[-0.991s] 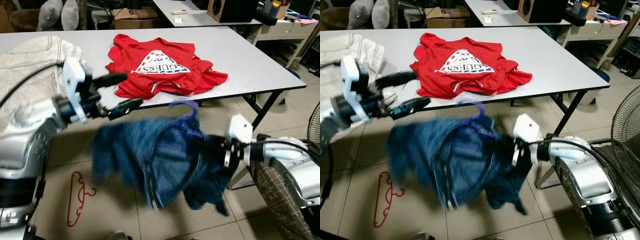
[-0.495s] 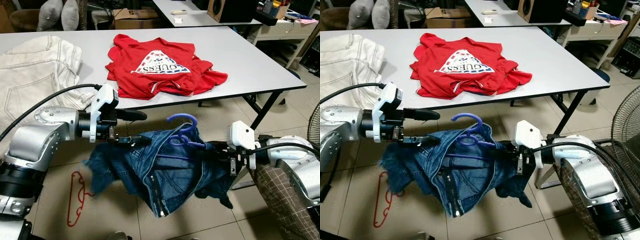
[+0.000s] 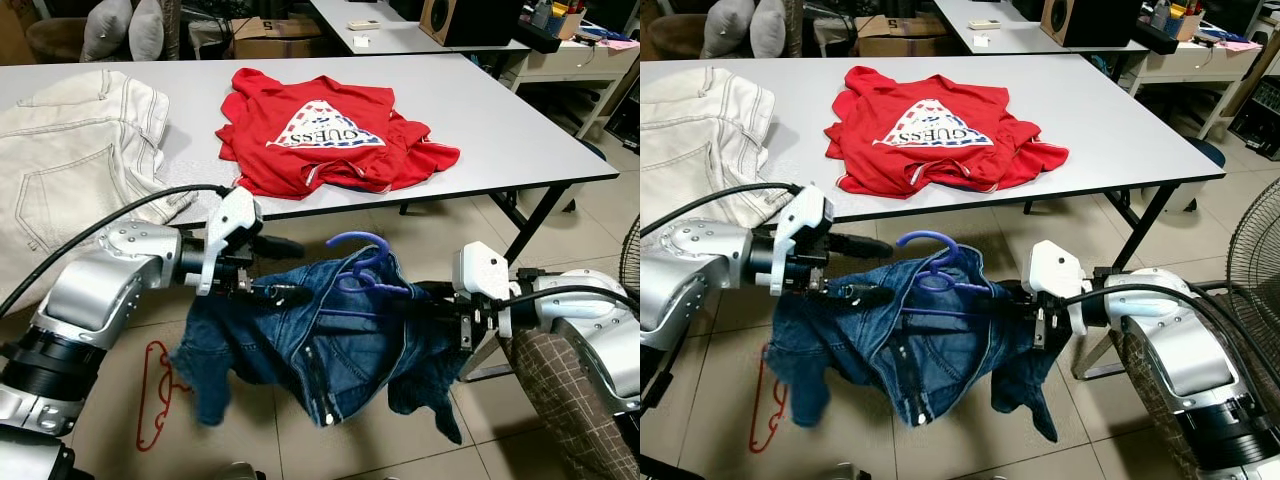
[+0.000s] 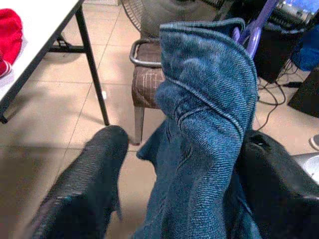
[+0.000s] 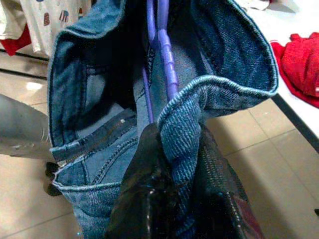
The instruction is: Hang hanger
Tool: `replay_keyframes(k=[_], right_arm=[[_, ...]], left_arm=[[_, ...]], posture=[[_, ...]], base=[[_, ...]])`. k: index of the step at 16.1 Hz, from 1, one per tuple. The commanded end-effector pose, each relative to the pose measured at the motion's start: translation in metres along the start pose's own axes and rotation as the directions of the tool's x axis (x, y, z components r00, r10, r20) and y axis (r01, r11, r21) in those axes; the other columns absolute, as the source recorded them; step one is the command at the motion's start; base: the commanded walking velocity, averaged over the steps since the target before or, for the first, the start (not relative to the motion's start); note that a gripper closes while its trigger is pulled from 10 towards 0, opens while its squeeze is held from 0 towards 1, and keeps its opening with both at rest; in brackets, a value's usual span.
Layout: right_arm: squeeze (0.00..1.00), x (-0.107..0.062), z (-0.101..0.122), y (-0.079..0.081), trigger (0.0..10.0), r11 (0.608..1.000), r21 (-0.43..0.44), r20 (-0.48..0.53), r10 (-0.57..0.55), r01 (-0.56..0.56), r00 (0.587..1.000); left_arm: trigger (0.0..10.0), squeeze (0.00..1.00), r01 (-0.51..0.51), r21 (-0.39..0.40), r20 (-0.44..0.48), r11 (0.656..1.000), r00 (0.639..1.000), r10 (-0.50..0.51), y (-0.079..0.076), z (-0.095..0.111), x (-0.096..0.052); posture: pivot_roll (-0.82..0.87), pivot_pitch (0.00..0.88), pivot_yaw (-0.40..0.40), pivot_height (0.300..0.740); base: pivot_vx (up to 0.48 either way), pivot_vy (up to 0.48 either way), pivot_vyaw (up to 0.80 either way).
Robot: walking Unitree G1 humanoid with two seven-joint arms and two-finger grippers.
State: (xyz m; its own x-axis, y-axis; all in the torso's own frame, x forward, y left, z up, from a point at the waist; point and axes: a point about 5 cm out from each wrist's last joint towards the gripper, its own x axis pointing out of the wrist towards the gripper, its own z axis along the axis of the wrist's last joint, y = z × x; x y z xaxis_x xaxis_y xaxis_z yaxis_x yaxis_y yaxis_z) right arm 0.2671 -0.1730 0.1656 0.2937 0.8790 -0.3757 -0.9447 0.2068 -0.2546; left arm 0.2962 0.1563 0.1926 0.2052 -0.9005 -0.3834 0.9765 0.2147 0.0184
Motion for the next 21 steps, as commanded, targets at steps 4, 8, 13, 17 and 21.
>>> replay_keyframes(k=[4,8,13,17,21], right_arm=[[0.0,-0.001,0.02,-0.008,10.0,0.995,-0.101,0.028,-0.001,0.004,1.0],[0.0,-0.001,0.024,-0.011,10.0,0.993,-0.121,0.03,0.0,0.003,1.0],[0.0,0.0,0.027,-0.012,10.0,0.991,-0.137,0.031,0.005,-0.001,1.0],[0.0,-0.002,0.028,-0.013,10.0,0.989,-0.147,0.032,-0.003,0.007,0.999],[0.0,-0.002,0.03,-0.015,10.0,0.989,-0.15,0.04,-0.005,0.011,0.999]], left_arm=[[0.0,0.0,-0.004,0.011,-0.044,1.0,0.999,0.004,0.003,-0.001,0.006],[0.0,0.0,0.0,0.003,-0.072,1.0,0.997,0.001,0.004,-0.004,0.007],[0.0,0.0,0.012,0.013,-0.06,1.0,0.998,-0.012,0.004,-0.002,0.009],[0.0,0.0,0.024,0.016,-0.057,1.0,0.998,-0.023,0.001,-0.003,0.009],[0.0,0.0,0.043,0.018,-0.069,0.999,0.997,-0.041,-0.004,-0.008,0.012]], posture=[[0.05,0.025,-0.015,0.74],[0.05,0.027,-0.007,0.74],[0.05,0.024,-0.007,0.74],[0.04,0.024,-0.01,0.74],[0.04,0.023,-0.009,0.74]], base=[[0.0,0.0,0.0],[0.0,0.0,0.0],[0.0,0.0,0.0],[0.0,0.0,0.0],[0.0,0.0,0.0]])
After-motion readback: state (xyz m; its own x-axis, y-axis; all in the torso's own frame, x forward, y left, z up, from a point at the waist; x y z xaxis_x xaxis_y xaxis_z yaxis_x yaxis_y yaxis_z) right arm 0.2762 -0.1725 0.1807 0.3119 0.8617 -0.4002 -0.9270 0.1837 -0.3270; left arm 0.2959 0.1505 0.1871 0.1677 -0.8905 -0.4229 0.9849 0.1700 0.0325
